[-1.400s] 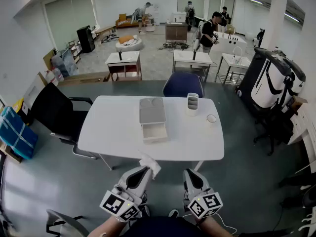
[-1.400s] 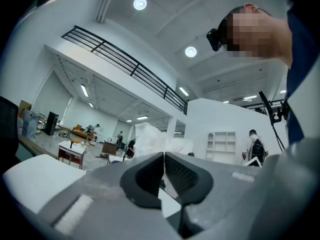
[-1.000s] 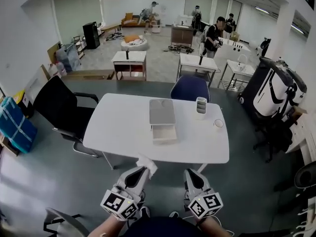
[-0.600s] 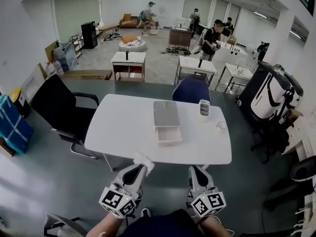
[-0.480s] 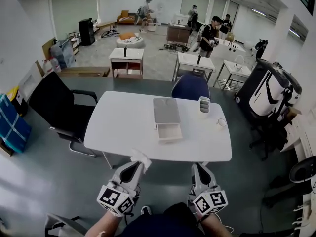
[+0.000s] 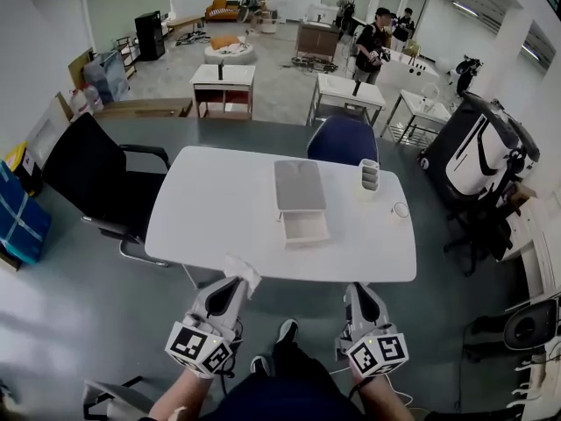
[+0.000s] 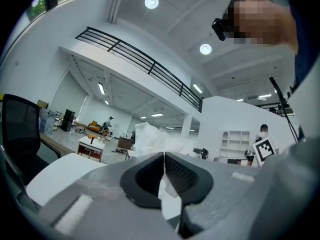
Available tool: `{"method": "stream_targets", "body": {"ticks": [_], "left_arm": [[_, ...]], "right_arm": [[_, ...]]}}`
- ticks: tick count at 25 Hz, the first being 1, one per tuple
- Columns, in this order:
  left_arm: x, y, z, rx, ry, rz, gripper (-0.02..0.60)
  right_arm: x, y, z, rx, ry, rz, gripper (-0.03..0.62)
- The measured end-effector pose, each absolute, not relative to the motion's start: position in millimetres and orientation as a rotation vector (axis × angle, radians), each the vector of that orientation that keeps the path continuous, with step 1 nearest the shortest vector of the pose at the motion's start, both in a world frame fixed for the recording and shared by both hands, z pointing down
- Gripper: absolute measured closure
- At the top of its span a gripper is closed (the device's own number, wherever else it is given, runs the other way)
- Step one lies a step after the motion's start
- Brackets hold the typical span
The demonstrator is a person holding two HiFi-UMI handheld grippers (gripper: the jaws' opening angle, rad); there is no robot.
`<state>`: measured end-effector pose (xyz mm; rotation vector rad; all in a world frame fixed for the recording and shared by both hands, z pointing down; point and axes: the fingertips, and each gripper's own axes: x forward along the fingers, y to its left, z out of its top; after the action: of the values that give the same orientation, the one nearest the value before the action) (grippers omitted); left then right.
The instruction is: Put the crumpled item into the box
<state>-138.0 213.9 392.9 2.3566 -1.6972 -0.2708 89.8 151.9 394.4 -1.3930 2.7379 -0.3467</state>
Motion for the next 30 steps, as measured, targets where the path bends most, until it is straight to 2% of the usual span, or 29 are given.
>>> {"method": "stream_targets", "body": {"ticks": [9,18,30], "left_arm": [[-160,149,387,2.313,-1.788,-0.214,0.571],[-146,70,385,2.288,-1.815,-0.175,0.571],[-127,7,383,2.314,-1.794,-0.109,0.571]], "right_arm": [[65,73,405,-1.298,2.754,-0.425,0.592],[66,-17,408,-1.232,2.765,-0.486,0.592],[70,-79,424,-1.212,2.755,-0.573,0.592]]}}
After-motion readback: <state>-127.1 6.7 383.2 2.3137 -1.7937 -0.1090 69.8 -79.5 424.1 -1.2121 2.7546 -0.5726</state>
